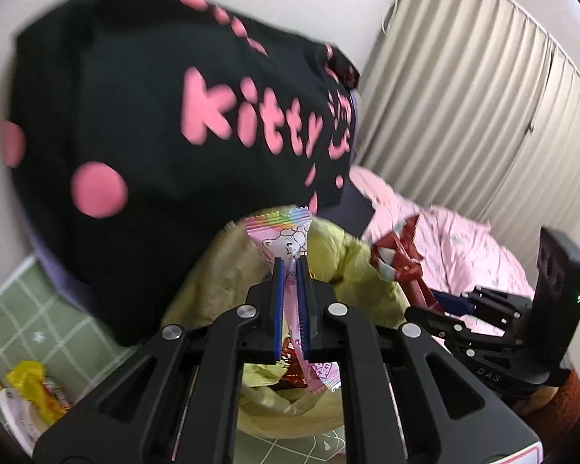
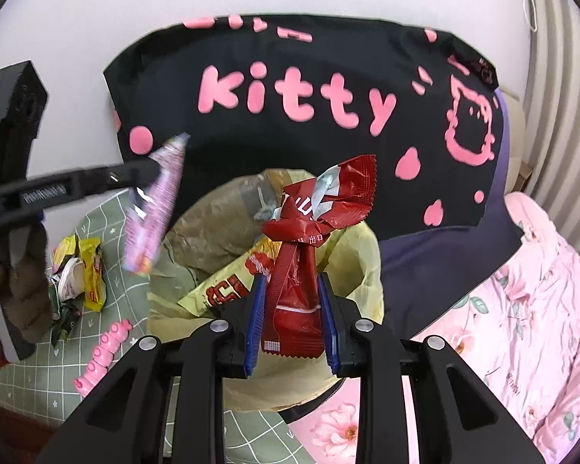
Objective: Collect trash
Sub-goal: 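Carry both held wrappers over the yellow trash bag, then open both grippers to drop the wrappers into the yellow bag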
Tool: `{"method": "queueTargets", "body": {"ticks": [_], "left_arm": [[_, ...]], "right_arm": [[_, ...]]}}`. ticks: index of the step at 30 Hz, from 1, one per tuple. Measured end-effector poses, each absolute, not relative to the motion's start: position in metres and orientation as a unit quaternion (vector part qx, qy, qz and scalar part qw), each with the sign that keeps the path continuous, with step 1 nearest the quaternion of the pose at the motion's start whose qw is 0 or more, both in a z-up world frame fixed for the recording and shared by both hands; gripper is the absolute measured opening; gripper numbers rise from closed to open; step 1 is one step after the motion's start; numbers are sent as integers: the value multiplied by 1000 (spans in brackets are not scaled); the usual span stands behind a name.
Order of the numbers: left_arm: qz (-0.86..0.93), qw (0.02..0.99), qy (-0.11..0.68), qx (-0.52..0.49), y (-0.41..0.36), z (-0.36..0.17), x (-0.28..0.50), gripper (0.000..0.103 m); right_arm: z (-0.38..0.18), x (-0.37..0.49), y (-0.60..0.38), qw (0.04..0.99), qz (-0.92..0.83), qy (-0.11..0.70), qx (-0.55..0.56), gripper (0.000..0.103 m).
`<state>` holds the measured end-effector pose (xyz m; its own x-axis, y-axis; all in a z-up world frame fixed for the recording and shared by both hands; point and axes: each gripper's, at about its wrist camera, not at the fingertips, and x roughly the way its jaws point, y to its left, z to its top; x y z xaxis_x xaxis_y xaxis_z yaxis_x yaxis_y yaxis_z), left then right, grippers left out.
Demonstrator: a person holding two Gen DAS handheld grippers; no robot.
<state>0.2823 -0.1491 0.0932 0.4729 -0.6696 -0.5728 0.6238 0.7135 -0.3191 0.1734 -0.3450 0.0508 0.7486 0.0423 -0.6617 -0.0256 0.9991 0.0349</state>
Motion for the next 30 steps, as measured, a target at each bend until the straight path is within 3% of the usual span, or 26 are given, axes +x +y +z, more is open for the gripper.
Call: {"method": "queueTargets", "body": {"ticks": [11, 30], "left_arm": [[-380, 840, 386, -2, -191, 52, 299, 7], [-377, 838, 395, -4, -180, 48, 297, 9]], "right_arm": [[18, 209, -346, 921, 37, 386, 31, 26], [16, 207, -346, 921, 29, 388, 25, 27]]}}
